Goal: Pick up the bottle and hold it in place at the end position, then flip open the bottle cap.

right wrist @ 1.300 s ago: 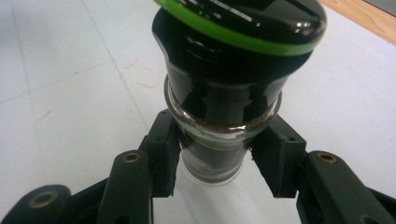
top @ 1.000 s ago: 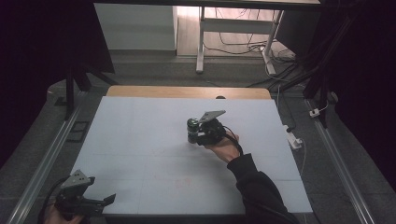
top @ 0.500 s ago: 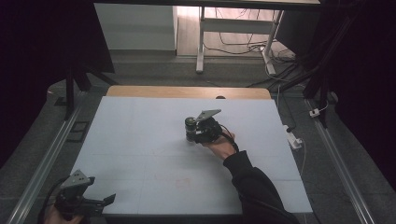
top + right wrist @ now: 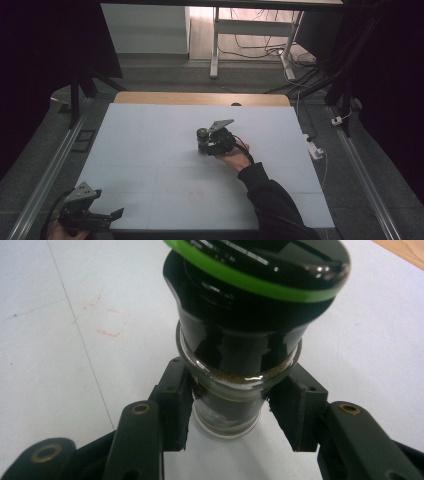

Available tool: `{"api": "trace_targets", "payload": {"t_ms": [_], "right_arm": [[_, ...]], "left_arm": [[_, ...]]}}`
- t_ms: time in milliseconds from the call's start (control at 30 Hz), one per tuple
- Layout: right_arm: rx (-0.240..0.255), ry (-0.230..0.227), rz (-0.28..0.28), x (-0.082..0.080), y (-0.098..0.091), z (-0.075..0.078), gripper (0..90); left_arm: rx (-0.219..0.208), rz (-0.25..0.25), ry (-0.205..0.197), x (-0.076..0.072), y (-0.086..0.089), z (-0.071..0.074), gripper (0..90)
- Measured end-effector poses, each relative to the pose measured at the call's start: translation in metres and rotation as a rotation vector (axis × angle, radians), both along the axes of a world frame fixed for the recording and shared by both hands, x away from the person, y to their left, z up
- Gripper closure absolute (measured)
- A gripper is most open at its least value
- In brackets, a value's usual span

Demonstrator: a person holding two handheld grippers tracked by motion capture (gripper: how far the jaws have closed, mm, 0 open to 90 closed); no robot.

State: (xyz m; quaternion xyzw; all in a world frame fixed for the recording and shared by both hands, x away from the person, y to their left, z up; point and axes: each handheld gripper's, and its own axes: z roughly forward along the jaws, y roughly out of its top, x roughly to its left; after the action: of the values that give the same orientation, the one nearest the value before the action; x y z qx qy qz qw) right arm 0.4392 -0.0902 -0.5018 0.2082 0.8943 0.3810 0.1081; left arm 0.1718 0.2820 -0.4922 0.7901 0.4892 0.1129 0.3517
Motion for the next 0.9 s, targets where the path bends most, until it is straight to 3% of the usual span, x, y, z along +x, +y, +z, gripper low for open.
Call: {"api": "trace_targets", "payload": {"t_ms": [633, 900], "right_arm": [[0.011, -0.004, 0.004, -0.0006, -0.0024, -0.0018, 52.4], [0.012, -0.004, 0.003, -0.0009, -0.0024, -0.002, 52.4]], "left_arm": [[0.0, -0.003, 0.009, 0.0014, -0.0005, 0.0, 0.0], [-0.026, -0.013, -0.002, 0.0038, -0.0015, 0.0011, 0.0]]}}
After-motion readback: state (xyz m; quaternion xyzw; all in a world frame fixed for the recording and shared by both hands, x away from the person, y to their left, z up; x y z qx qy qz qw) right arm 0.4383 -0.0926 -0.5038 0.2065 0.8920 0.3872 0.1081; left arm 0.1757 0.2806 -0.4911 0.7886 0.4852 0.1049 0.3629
